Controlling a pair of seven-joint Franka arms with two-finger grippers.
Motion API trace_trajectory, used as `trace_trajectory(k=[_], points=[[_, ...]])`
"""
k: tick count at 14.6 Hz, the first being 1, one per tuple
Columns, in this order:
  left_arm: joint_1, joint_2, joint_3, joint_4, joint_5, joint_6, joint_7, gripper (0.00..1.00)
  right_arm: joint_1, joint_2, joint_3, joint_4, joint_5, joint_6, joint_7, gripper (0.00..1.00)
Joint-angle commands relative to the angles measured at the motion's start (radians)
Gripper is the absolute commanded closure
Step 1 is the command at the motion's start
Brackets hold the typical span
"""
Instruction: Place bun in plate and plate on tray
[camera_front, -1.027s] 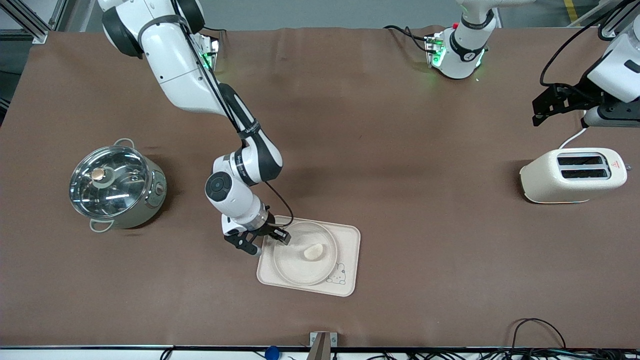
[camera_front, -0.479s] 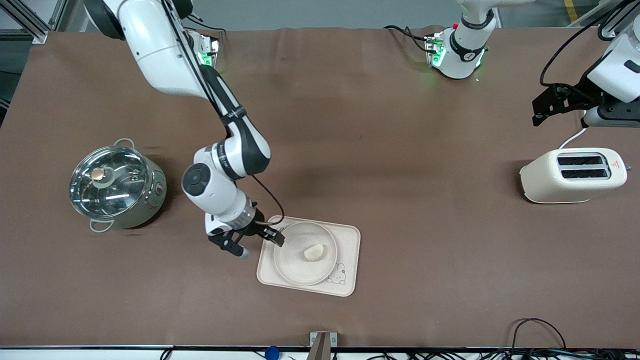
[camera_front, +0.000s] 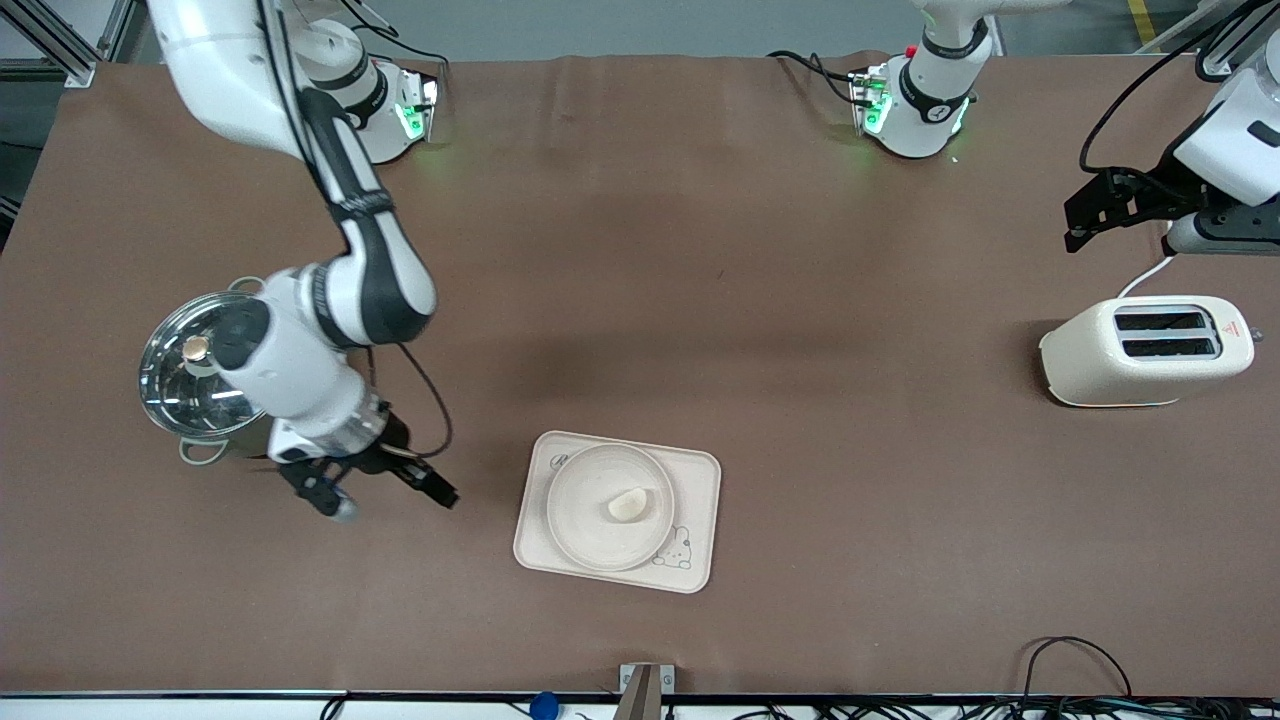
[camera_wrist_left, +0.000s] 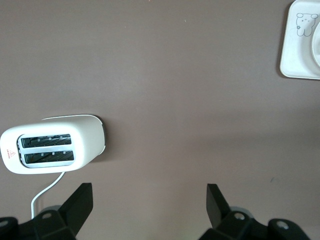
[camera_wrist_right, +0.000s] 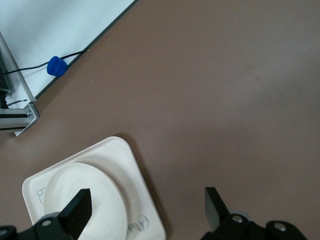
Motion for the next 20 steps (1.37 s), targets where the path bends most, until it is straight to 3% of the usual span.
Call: trace_trajectory(k=[1, 4, 6, 10, 12, 18, 19, 20], points=[[0.009, -0.012, 0.001, 0.012, -0.009, -0.006, 0.029, 0.0, 0.001, -0.199, -0.101, -0.103, -0.013, -0.194, -0.128, 0.0], [0.009, 0.009, 0.004, 0.052, -0.003, -0.011, 0.055, 0.0, -0.002, -0.339, -0.17, -0.1, -0.267, -0.345, -0.244, 0.0], [0.01, 0.009, 0.004, 0.052, -0.003, -0.016, 0.056, 0.0, -0.01, -0.423, -0.201, -0.083, -0.364, -0.457, -0.341, 0.0], [0.009, 0.009, 0.004, 0.052, -0.003, -0.019, 0.058, 0.0, -0.068, -0.468, -0.249, 0.051, -0.398, -0.69, -0.56, 0.0], [0.01, 0.009, 0.004, 0.054, -0.004, -0.025, 0.058, 0.0, -0.073, -0.468, -0.249, 0.102, -0.415, -0.758, -0.57, 0.0], [0.01, 0.009, 0.004, 0.054, -0.004, -0.025, 0.061, 0.0, -0.073, -0.462, -0.238, 0.116, -0.432, -0.759, -0.57, 0.0], [0.012, 0.009, 0.004, 0.054, -0.004, -0.025, 0.061, 0.0, -0.115, -0.462, -0.197, 0.116, -0.429, -0.762, -0.568, 0.0], [0.012, 0.009, 0.004, 0.054, -0.004, -0.025, 0.061, 0.0, -0.24, -0.465, -0.072, 0.116, -0.429, -0.764, -0.57, 0.0]])
